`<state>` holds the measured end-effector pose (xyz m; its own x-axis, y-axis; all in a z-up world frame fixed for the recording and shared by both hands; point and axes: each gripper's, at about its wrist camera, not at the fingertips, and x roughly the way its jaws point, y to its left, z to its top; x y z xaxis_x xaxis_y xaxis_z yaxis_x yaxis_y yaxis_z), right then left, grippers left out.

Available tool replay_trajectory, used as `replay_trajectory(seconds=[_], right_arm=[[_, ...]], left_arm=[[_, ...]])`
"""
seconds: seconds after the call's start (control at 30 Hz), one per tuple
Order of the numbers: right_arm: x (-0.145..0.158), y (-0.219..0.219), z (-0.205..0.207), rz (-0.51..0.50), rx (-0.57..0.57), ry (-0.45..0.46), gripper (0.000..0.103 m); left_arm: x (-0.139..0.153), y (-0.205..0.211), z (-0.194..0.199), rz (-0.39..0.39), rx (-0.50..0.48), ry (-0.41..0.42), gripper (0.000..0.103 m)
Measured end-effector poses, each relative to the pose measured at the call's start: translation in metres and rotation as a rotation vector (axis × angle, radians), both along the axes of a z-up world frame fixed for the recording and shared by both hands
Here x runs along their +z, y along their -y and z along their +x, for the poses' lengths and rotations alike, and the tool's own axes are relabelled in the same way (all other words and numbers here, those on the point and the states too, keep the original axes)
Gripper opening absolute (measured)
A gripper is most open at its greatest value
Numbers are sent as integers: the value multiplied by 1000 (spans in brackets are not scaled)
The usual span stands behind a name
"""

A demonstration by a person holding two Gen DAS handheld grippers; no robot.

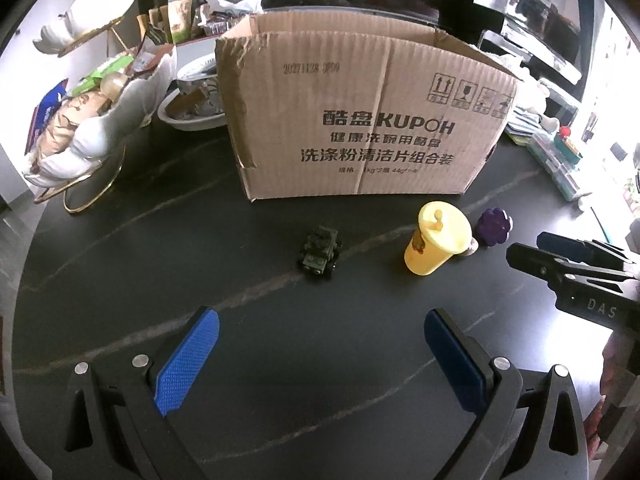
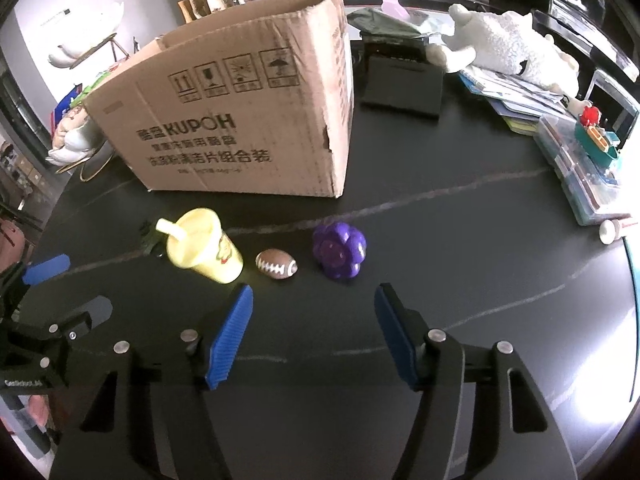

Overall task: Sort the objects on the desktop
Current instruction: 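Close the left tool on the green toy tank while the right tool grips the purple grape toy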

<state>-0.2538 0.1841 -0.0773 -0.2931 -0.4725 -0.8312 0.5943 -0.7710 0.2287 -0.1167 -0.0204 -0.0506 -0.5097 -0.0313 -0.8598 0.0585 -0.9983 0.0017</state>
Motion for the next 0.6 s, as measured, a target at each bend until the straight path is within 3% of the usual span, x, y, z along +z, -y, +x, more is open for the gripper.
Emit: replay_trajectory(seconds=[0.3,0.6], right_arm=[[-7,8,-14,1,-7,8,57],[-13,11,-25,-5,-15,19,57]], left_arm=[[-11,6,-14,10,25,6,101],[-28,7,-33,0,25,32,94]])
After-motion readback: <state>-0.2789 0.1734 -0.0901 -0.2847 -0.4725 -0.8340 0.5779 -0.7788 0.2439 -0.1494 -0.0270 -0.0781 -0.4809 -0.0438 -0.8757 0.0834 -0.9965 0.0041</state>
